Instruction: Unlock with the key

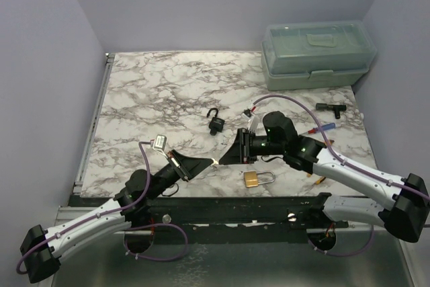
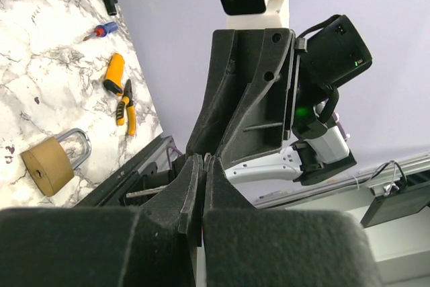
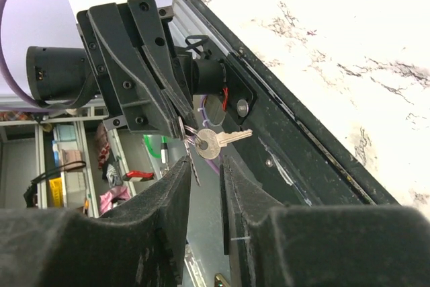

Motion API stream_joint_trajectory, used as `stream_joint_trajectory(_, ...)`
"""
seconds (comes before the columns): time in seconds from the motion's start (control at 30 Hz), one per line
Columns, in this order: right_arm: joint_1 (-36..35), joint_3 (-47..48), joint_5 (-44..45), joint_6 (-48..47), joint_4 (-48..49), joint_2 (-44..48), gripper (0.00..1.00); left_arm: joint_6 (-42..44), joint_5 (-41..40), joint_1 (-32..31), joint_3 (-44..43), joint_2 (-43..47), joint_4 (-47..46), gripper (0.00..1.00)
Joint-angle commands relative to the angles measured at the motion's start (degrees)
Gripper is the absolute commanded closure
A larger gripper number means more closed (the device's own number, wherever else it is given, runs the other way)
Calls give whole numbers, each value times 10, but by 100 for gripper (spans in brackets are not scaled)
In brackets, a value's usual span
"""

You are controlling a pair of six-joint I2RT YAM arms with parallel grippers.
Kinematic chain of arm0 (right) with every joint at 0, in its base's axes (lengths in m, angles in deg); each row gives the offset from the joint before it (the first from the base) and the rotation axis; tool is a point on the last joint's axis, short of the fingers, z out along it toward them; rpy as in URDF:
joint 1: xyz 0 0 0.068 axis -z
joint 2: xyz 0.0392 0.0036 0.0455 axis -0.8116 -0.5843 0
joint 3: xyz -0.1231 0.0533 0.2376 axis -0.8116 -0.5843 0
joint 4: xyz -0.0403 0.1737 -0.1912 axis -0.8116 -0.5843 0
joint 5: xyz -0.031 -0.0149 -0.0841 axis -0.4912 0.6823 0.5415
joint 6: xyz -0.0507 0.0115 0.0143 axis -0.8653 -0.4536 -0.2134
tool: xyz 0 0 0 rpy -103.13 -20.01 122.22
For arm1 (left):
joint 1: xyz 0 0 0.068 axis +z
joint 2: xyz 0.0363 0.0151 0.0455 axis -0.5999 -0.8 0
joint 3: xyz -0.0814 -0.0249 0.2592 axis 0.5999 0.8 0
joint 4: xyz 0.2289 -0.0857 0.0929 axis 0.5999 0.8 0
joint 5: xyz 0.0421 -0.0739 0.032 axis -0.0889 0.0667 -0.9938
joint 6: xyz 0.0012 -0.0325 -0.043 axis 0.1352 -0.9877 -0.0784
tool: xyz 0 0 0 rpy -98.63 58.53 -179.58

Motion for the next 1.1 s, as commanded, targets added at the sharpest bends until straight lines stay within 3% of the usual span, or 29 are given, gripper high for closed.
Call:
stream_joint_trajectory(0.0,-7,18,-18,1,30,-13,74,-10,-22,-3,10,1,-11,100)
stream_joint_trajectory(0.43,-18,24,-50,7,56,-37,80,-23,-40,-3,23,12,-11,100)
stream_joint_trajectory(0.6,-26,28,-45,8,58,-40,99,-25,-42,-3,23,19,-11,100)
stream_joint_trajectory(0.83,-27,38,-23,0,30,-30,100,-22,-35,-3,23,17,-10,99)
stream_joint_trajectory(0.9,-27,50,-10,-12,6,-28,100,-18,-32,-3,23,16,-10,89)
stream_joint_trajectory(1.0,-27,71,4,-30,-34,-31,100,-13,-28,-3,23,13,-4,67)
stream_joint_trajectory(1.07,-27,85,10,-39,-59,-34,100,-11,-24,-3,23,9,0,61)
